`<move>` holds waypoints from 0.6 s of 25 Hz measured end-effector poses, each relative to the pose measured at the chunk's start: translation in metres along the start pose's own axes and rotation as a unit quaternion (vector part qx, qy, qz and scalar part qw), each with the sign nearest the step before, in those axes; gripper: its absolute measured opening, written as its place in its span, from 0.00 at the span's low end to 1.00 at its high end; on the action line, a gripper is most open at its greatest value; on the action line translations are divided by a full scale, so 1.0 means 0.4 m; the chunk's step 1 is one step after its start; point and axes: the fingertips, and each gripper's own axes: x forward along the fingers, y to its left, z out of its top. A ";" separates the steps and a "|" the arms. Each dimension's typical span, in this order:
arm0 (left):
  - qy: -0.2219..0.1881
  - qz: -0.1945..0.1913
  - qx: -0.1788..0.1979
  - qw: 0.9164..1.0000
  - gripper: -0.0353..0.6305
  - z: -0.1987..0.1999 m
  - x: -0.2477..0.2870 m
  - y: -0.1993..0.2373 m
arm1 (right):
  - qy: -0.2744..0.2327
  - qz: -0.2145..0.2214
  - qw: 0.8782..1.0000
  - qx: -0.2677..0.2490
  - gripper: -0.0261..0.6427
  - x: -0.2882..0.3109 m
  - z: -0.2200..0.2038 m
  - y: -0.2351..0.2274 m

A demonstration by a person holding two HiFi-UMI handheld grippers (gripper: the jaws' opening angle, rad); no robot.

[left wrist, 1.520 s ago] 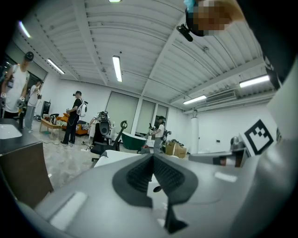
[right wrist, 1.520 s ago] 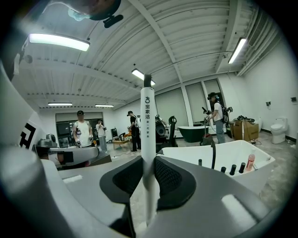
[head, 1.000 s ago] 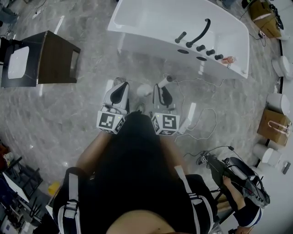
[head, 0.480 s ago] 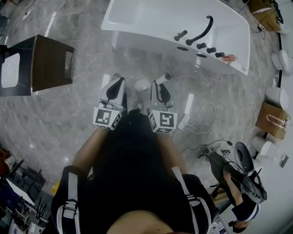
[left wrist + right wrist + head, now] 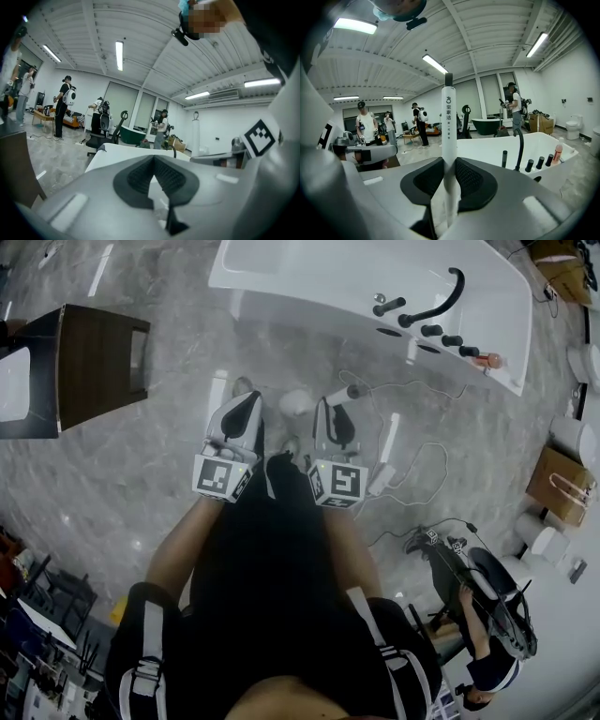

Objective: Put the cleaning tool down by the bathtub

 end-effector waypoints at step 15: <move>0.013 -0.004 -0.023 1.000 0.06 -0.144 0.056 0.115 | 0.035 0.001 0.999 0.003 0.16 0.158 -0.158 0.049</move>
